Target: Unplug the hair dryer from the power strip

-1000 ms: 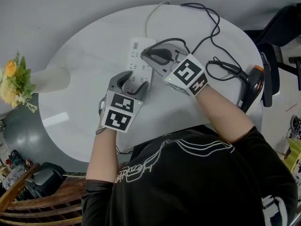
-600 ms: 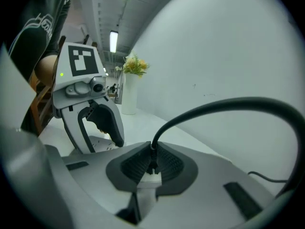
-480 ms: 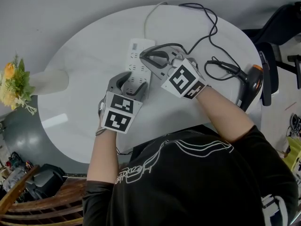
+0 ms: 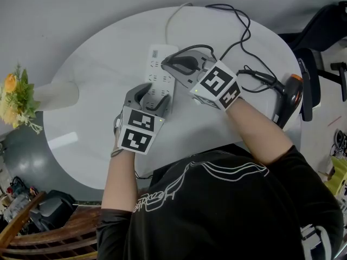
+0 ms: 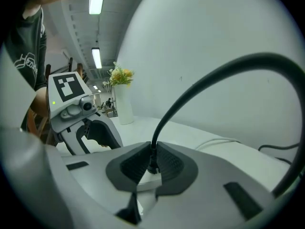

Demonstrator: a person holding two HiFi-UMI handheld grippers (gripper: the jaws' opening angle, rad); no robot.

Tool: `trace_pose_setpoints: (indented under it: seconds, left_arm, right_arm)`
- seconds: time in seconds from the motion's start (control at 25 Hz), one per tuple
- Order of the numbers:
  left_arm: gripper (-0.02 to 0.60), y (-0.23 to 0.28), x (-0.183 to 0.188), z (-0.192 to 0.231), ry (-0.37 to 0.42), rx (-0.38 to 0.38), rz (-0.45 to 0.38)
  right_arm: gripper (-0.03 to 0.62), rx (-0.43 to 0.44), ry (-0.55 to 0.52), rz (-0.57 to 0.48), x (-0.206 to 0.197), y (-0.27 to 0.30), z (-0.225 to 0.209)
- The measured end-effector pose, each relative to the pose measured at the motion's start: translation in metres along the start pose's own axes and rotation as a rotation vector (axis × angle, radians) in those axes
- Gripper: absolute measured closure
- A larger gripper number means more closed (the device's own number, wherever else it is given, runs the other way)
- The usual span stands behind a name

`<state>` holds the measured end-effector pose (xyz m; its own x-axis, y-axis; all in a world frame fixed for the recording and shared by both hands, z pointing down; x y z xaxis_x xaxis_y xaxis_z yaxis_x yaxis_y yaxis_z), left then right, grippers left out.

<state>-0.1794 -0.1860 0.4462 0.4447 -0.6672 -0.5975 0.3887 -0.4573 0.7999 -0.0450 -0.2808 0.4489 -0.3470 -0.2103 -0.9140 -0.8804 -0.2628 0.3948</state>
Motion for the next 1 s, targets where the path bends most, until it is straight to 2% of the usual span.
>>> trace_pose_setpoints:
  seconds: [0.36,0.44,0.6,0.68,0.76,1.0]
  left_arm:
    - [0.345,0.001,0.0,0.001,0.018,-0.003,0.006]
    - [0.346,0.001,0.0,0.001,0.017,-0.005,0.008]
    - [0.347,0.001,0.0,0.001,0.016,-0.005,-0.008]
    - [0.347,0.001,0.0,0.001,0.012,-0.008,-0.009]
    - [0.347,0.001,-0.001,0.002,0.013,-0.009,-0.01]
    - [0.347,0.0,-0.001,0.002,0.02,-0.004,-0.005]
  right_arm:
    - [0.571,-0.053,-0.204,0.056,0.006,0.001,0.016]
    - [0.57,-0.043,-0.18,0.055,0.005,0.001,0.013]
    - [0.569,-0.006,0.024,0.0,-0.001,-0.001,0.0]
    - [0.569,0.007,0.078,-0.012,-0.003,-0.002,-0.003]
    - [0.569,0.006,0.082,-0.012,-0.002,-0.002,-0.003]
    - [0.57,-0.026,-0.037,0.022,0.003,0.0,0.004]
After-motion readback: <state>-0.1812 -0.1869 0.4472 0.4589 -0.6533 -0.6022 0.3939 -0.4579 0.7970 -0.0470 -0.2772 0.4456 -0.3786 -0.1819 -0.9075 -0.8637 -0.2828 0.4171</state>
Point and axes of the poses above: the fingertips, and each gripper's own axes: y forward along the fingers, z to its left, x out of its top, the point moved 10 cm from there along -y, backward along the fingers, and after that the axes turned 1 degree about -y, right-handed, at the moved point
